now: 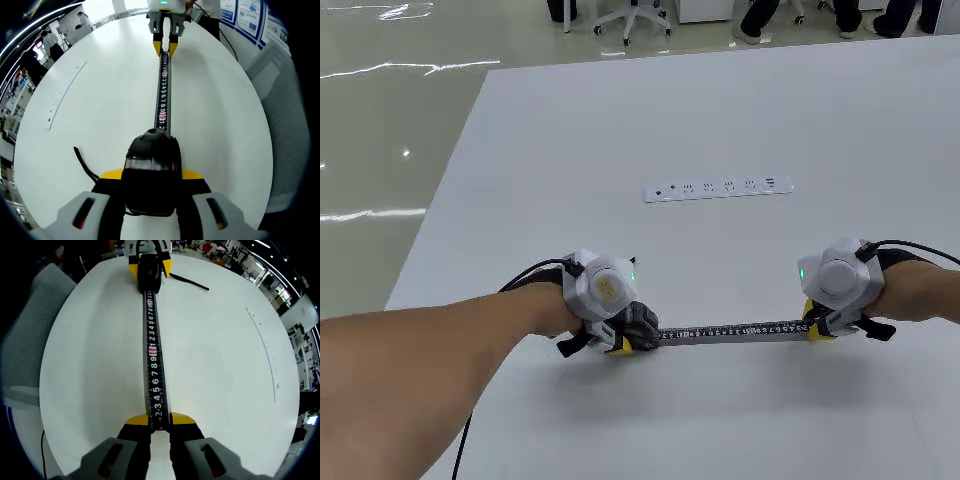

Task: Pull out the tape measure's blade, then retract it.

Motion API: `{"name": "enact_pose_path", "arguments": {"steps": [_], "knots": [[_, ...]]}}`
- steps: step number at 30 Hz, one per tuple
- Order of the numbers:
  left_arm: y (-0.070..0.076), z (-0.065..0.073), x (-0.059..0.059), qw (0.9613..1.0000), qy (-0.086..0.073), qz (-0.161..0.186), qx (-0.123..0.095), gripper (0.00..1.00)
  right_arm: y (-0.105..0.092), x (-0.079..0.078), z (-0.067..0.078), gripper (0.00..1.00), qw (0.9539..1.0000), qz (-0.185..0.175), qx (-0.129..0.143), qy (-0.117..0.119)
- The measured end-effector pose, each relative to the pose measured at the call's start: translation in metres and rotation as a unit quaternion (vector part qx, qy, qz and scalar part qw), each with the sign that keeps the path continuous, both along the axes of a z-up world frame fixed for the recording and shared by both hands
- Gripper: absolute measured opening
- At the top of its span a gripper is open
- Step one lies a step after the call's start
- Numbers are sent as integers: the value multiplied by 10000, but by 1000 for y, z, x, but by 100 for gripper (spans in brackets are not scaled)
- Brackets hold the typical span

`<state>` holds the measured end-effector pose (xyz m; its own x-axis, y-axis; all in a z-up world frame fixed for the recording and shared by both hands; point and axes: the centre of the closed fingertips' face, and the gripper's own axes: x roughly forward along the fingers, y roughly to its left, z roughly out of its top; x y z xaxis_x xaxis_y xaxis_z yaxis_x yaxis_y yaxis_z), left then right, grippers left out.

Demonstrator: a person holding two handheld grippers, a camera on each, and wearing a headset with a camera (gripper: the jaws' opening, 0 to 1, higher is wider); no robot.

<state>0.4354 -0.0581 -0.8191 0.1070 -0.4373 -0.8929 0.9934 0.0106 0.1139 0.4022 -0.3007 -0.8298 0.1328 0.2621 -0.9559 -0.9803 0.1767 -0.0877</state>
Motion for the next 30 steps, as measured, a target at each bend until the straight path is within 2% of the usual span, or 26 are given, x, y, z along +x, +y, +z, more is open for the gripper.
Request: {"name": "enact_pose_path", "arguments": {"steps": [4, 8, 10, 13, 15, 16, 17, 18, 19, 20, 21, 22, 24, 25, 26, 28, 30], "knots": [[0, 0, 0, 10000, 17, -2, 3, 35, 1, -1, 0, 13, 10000, -14, 57, -10], [0, 0, 0, 10000, 2, 9, -4, 35, 2, -1, -1, 14, 9999, 76, 54, 77], [0, 0, 0, 10000, -24, 13, 8, 35, 2, 0, 0, 15, 9998, -30, 126, 136], [0, -2, 1, 9999, -113, 4, 11, 36, 3, 0, 0, 16, 9987, -339, 348, 130], [1, -5, 2, 9996, -279, -11, 63, 37, 4, -1, 1, 17, 9979, -482, 437, 59], [2, -8, 2, 9990, -388, -86, 190, 38, 5, 0, 1, 17, 9976, -527, 448, 15], [1, -9, -1, 9994, -329, -41, 128, 38, 6, -1, 2, 19, 9975, -531, 461, 8], [0, -9, 0, 9993, -373, -13, 49, 39, 7, -3, 3, 25, 9973, -537, 492, -2], [-1, -7, 3, 9984, -555, -11, -67, 39, 8, 2, 4, 34, 9971, -508, 543, -140], [2, -7, 3, 9981, -617, -40, -5, 42, 6, 6, 6, 40, 9970, -522, 503, -261], [1, -2, 6, 9977, -643, 94, -213, 48, 2, 10, 9, 42, 9967, -566, 468, -349], [-1, 2, 7, 9969, -606, 280, -409, 55, 2, 11, 11, 42, 9962, -601, 503, -369], [-1, 12, 12, 9937, -445, 714, -743, 73, 0, 13, 16, 44, 9947, -753, 596, -380], [1, 14, 14, 9924, -409, 848, -788, 76, -2, 13, 18, 48, 9940, -811, 613, -402], [7, 17, 18, 9921, -446, 889, -763, 77, -3, 13, 20, 50, 9932, -861, 643, -438], [12, 20, 19, 9918, -503, 904, -756, 77, -6, 12, 21, 53, 9921, -962, 680, -433], [18, 22, 19, 9905, -488, 1024, -780, 78, -8, 10, 20, 55, 9912, -1039, 698, -427]]}}
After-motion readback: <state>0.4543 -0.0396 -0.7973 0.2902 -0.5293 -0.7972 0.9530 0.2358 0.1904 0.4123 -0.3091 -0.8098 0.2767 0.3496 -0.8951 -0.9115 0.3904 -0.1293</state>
